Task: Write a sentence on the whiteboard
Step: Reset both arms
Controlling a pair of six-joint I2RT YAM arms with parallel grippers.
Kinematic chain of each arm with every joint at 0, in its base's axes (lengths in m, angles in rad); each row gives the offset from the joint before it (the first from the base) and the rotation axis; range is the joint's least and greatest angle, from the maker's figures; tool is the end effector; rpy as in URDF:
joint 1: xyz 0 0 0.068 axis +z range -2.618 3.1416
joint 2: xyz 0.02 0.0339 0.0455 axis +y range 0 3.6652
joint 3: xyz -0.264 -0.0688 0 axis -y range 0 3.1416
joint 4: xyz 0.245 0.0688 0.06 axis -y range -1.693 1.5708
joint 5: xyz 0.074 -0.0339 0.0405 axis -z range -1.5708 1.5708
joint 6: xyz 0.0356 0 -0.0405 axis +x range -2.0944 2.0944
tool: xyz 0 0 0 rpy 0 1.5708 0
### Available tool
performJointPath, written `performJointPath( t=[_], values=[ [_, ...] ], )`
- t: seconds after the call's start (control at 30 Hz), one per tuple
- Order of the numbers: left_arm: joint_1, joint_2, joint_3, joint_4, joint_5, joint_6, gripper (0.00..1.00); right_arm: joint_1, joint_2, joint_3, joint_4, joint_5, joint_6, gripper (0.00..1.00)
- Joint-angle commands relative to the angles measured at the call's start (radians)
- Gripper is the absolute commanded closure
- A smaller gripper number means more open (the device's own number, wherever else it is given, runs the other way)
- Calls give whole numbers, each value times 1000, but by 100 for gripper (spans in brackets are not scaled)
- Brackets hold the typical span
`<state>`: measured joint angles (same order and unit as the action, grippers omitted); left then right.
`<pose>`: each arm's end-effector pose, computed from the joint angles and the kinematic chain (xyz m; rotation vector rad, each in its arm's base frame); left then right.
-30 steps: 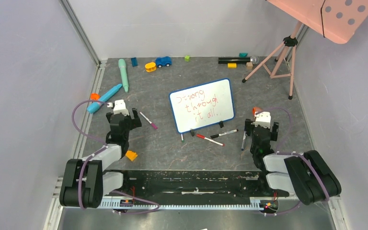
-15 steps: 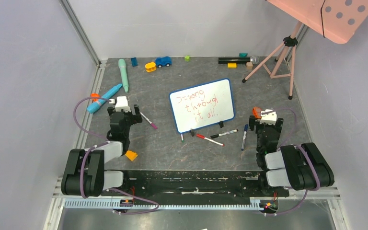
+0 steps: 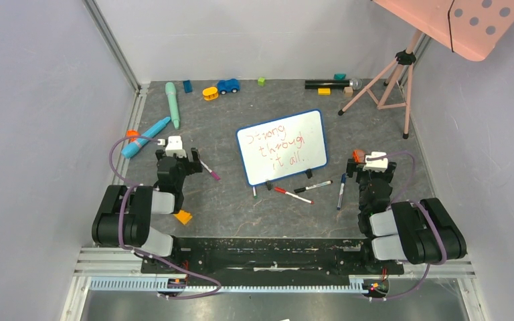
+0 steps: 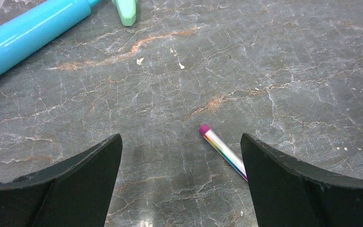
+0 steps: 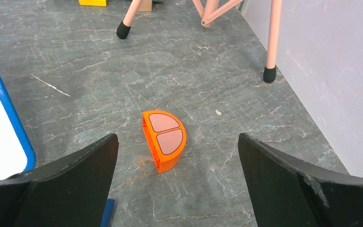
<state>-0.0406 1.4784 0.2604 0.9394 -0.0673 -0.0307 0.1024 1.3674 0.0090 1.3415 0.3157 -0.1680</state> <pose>0.2418 -0.0074 0.1371 -0.0378 1.8484 0.0125 0.1850 0.0079 0.1434 0.0320 1.5946 -0.3015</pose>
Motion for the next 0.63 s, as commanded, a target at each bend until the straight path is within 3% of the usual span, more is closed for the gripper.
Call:
performJointPath(
  t=[0.0, 0.6],
  values=[
    [4, -11, 26, 69, 17, 12, 0, -3, 3, -97, 69, -4, 7, 2],
    [-3, -7, 28, 73, 4, 17, 0, -3, 5, -98, 70, -5, 7, 2]
  ],
)
